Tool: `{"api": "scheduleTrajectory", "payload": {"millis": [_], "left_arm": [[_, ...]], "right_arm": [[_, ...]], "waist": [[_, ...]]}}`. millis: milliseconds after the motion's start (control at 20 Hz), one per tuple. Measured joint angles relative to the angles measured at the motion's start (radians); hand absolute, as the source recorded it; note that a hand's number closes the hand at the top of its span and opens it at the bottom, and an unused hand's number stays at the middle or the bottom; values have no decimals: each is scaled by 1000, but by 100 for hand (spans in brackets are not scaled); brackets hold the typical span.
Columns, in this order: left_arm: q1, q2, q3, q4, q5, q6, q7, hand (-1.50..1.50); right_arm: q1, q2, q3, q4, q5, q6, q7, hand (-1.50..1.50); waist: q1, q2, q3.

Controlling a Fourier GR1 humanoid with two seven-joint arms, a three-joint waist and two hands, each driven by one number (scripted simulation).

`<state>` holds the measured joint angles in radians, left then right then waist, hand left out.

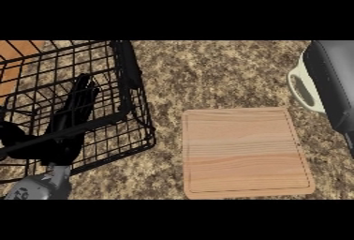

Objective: Pick the sweet potato from the cutting board and place it in the pot

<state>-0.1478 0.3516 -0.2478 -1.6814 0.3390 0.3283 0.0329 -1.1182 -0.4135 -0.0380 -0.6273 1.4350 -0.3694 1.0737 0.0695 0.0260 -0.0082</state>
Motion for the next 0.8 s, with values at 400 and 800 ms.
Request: {"api": "scheduleTrajectory", "payload": {"millis": [400,800], "left_arm": [[36,5,22,-4,11,1,-19,0],[58,8,37,-4,17,-9,-24,0]], "right_arm": [[24,-17,-69,99,66,-39,21,150],[115,-72,-152,103,31,-139,-55,150]], "waist": [[-35,-12,7],[-57,-23,9]]}}
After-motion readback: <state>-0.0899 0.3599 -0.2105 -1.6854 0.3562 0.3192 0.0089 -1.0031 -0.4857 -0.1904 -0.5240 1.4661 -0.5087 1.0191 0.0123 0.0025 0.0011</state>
